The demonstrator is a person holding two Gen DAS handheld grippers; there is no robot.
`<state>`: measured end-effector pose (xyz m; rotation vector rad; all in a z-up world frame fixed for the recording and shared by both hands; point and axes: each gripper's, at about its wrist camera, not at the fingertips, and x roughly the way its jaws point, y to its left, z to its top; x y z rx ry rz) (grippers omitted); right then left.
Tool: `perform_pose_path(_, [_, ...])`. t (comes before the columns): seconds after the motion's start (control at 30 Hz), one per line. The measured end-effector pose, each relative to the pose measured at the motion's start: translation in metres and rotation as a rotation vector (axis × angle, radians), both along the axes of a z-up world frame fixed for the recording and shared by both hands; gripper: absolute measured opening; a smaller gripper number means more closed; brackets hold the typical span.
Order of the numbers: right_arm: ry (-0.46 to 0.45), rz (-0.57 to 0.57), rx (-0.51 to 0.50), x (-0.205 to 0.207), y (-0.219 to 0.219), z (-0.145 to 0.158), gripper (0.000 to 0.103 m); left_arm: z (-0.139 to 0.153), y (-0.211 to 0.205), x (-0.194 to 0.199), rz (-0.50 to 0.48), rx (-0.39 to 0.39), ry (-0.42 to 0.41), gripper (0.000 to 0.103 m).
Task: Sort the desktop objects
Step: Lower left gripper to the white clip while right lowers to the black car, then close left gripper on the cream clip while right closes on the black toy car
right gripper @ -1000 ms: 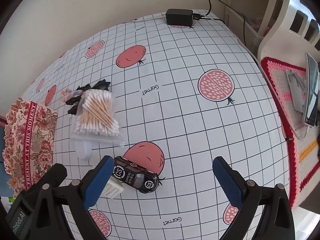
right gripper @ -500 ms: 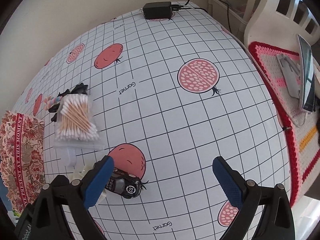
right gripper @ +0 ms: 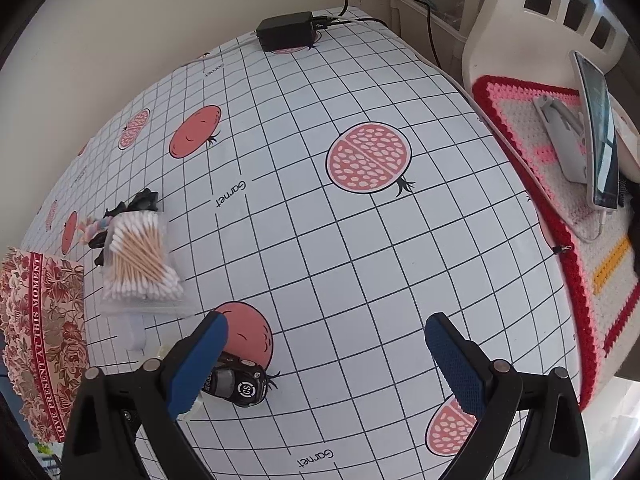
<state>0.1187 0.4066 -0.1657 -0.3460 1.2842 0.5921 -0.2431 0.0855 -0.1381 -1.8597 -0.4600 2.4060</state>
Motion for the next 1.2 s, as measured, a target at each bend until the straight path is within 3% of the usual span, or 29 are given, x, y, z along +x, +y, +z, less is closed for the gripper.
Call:
perform_pose_path(0.43, [0.024, 0.022, 0.009, -0.009, 0.006, -0.005, 0.101, -0.007, 0.006, 0.001, -0.013, 0.014, -0.018, 0.054])
perform_pose_path(0.67, [0.045, 0.034, 0.011, -0.016, 0.009, -0.008, 0.101, -0.009, 0.0, 0.001, 0.004, 0.018, -0.02, 0.033])
perform_pose_path(0.9, [0.061, 0.058, 0.013, -0.024, 0.015, -0.01, 0.101, -0.007, -0.014, 0.001, 0.041, 0.006, -0.007, 0.032])
perform_pose_path(1.2, [0.074, 0.095, 0.004, -0.041, 0.026, -0.016, 0.1, -0.006, -0.052, 0.0, 0.155, 0.024, -0.006, 0.032])
